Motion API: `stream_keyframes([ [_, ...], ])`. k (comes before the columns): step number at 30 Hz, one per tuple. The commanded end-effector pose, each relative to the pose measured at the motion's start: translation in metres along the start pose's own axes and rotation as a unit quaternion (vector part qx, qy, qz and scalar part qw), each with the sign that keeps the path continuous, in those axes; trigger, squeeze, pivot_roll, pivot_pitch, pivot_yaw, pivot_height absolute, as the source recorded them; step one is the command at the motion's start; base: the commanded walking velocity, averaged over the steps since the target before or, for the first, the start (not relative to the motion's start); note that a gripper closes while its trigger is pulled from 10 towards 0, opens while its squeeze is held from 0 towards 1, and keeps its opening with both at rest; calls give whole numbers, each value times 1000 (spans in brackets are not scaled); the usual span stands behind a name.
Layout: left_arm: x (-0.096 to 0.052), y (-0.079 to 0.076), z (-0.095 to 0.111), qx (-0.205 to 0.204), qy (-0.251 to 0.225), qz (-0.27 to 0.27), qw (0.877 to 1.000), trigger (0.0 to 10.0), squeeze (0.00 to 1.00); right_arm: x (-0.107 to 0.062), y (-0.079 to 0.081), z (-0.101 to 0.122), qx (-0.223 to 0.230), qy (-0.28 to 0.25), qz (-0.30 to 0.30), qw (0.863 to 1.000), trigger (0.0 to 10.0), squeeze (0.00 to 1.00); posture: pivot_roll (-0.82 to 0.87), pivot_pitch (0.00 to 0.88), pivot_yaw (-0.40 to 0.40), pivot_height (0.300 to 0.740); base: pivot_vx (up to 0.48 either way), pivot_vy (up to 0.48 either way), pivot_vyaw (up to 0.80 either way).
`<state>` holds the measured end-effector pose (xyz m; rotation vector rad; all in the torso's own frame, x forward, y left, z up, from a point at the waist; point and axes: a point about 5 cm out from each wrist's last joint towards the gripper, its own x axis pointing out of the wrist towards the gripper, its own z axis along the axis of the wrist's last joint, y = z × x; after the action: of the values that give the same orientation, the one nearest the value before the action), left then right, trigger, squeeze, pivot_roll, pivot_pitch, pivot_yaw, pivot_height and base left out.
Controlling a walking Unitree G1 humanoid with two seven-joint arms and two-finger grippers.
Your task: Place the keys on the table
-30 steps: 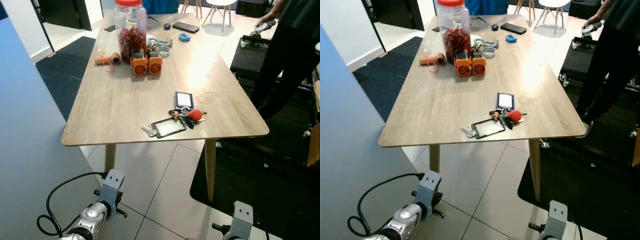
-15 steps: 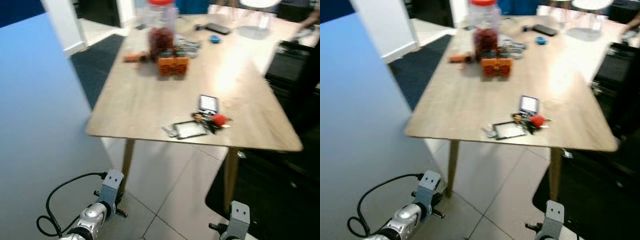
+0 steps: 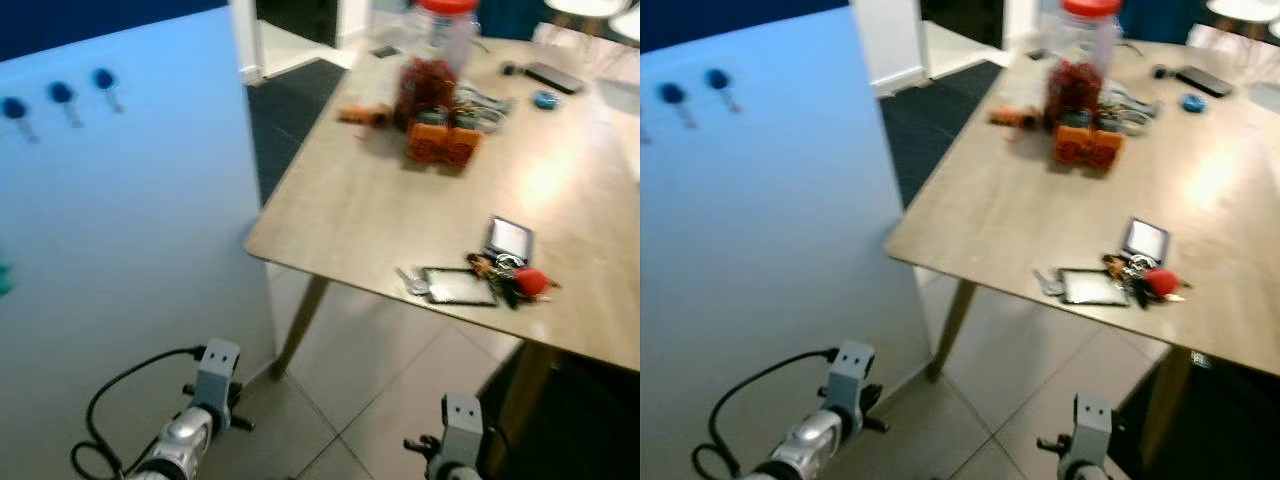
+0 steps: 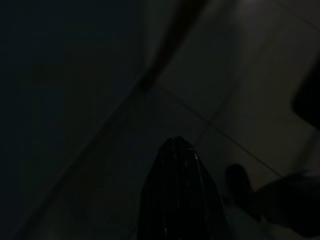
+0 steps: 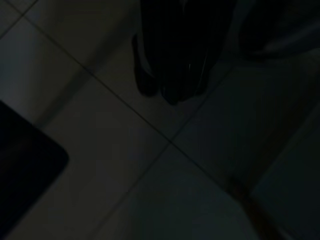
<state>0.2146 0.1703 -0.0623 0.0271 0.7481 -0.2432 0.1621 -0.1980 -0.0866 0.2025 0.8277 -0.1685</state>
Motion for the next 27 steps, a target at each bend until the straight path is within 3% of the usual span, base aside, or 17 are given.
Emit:
stream_keyframes([
  [1,-1,3,-3,-3,7,7,1000,10000,0,-1,0,-5,1,11,1,1000,10000,0,46,38,2,740,0,0,800],
  [27,-5,14,0,5,-4,23,1000,10000,0,0,5,-4,7,12,5,1000,10000,0,51,49,14,740,0,0,800],
])
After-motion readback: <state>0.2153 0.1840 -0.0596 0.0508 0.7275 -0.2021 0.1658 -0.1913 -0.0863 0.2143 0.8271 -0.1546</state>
